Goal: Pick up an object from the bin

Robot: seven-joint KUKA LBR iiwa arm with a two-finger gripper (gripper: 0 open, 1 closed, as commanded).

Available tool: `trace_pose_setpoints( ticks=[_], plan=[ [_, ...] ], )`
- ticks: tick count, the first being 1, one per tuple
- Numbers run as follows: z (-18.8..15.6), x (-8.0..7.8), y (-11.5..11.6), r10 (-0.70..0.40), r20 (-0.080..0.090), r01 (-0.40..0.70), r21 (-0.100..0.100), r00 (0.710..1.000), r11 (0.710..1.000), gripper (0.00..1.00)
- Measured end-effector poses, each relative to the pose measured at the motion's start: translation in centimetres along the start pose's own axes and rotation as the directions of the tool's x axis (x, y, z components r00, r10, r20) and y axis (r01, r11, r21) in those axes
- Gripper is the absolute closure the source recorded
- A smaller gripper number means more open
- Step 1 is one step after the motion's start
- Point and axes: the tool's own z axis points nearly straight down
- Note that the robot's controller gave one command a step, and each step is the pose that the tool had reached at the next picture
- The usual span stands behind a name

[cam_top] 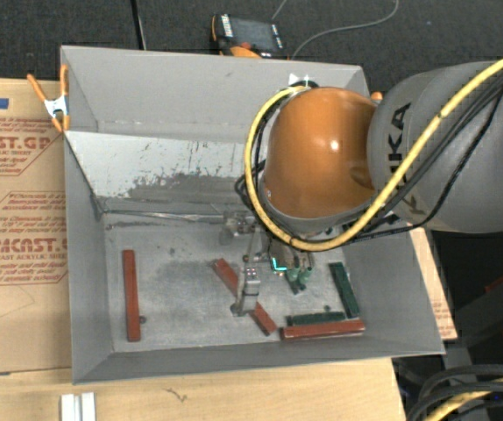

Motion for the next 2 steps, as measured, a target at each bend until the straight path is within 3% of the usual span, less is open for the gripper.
trace_pose_setpoints(
  ticks=[1, 2],
  plan=[
    [7.1, -4.8, -2.0, 0.047, 0.004, -0.047, 0.001, 0.999, 0.999, 0.0],
    [16.4, -5.5, -6.6, -0.006, 0.002, 0.006, 0.0, 1.0, 1.0, 0.0]
  ],
)
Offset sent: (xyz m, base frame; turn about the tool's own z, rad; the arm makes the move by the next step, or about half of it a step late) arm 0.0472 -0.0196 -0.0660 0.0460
